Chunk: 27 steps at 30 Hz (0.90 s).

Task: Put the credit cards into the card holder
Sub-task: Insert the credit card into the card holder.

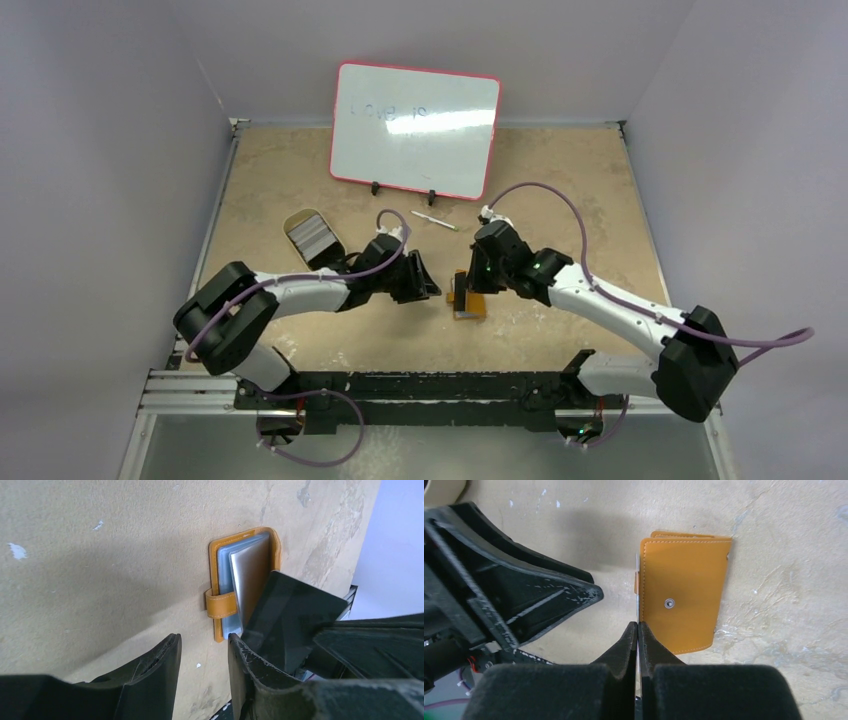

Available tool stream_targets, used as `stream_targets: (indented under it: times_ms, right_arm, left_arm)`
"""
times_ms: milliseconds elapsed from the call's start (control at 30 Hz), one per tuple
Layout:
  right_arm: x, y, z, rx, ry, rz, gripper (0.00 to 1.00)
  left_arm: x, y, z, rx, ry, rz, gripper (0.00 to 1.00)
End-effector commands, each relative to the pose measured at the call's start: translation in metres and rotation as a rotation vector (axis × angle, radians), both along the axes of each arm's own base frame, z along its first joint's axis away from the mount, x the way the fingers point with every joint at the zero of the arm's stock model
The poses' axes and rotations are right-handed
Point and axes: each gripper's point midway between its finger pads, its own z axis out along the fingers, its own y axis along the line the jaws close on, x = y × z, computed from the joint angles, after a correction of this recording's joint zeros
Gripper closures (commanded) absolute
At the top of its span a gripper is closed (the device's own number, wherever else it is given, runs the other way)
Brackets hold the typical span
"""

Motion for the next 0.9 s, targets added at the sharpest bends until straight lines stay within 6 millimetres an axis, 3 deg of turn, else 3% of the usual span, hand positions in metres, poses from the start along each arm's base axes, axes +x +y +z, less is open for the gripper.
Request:
stream_targets:
  times_ms: [0, 200, 467, 867]
  right_arm:
    - [0.01, -0.01, 0.025, -0.027, -0.076, -0.033, 1.0]
    - [0.005, -0.023, 0.022, -0.05, -0.082, -0.065, 1.0]
    - [0.006, -0.024, 0.027, -0.04, -0.098, -0.077, 1.0]
    - [0.007, -0.019, 0.026, -0.017, -0.095, -0.073, 1.0]
  left_arm:
    - [0.014, -0.024, 0.016, -0.064, -0.052, 0.012, 0.62]
    - [0.013, -0.037, 0.002, 0.014, -0.043, -0.032, 0.65]
    - [0.008, -0.059, -0.007, 0.018, -0.027, -0.091, 0.65]
    - [-0.003, -0.056, -0.029, 0.126, -0.018, -0.116, 0.67]
